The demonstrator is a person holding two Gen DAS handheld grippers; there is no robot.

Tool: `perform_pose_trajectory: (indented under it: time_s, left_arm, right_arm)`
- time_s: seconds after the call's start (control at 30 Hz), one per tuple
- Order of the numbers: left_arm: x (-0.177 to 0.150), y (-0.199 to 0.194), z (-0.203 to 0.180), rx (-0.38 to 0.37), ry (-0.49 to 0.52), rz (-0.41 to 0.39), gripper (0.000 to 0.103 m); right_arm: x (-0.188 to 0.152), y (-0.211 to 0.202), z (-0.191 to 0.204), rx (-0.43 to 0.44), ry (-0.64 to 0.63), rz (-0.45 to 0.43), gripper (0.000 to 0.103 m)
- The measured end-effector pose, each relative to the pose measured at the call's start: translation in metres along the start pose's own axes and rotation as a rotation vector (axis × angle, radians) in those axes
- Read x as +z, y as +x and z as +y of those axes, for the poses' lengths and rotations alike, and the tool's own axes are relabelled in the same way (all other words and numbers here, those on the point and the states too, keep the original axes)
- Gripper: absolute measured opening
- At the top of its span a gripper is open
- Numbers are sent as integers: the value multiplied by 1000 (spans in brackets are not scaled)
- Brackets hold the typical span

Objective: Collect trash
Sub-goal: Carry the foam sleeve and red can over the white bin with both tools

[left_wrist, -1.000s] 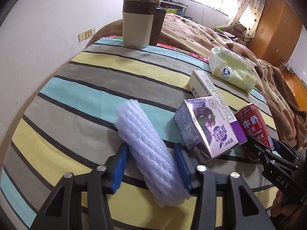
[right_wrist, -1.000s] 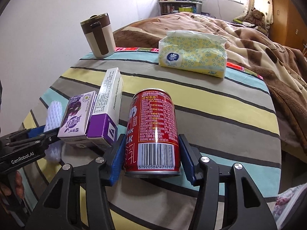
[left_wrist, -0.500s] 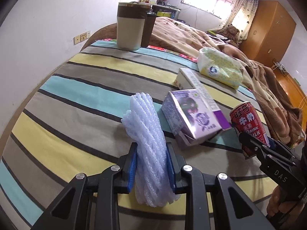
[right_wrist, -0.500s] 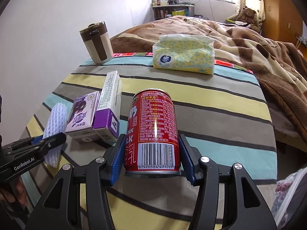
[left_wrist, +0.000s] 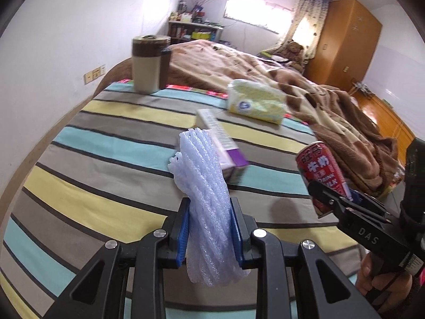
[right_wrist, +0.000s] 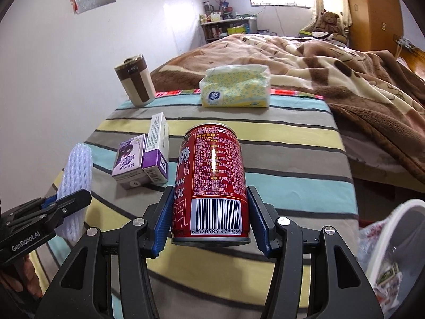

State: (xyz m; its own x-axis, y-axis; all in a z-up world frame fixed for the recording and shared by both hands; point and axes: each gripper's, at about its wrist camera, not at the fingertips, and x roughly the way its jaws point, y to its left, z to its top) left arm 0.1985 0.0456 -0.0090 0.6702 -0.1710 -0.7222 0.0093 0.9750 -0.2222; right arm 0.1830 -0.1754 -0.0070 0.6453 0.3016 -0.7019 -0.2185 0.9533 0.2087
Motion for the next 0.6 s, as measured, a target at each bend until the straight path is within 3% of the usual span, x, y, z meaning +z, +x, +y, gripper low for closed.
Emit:
perform_pose_trajectory:
  time_s: [0.6]
  left_arm:
    - [-28,-38,-99,-140,167,-30,28]
  right_arm:
    - [-30,-84,-51,-87,110,-127,54]
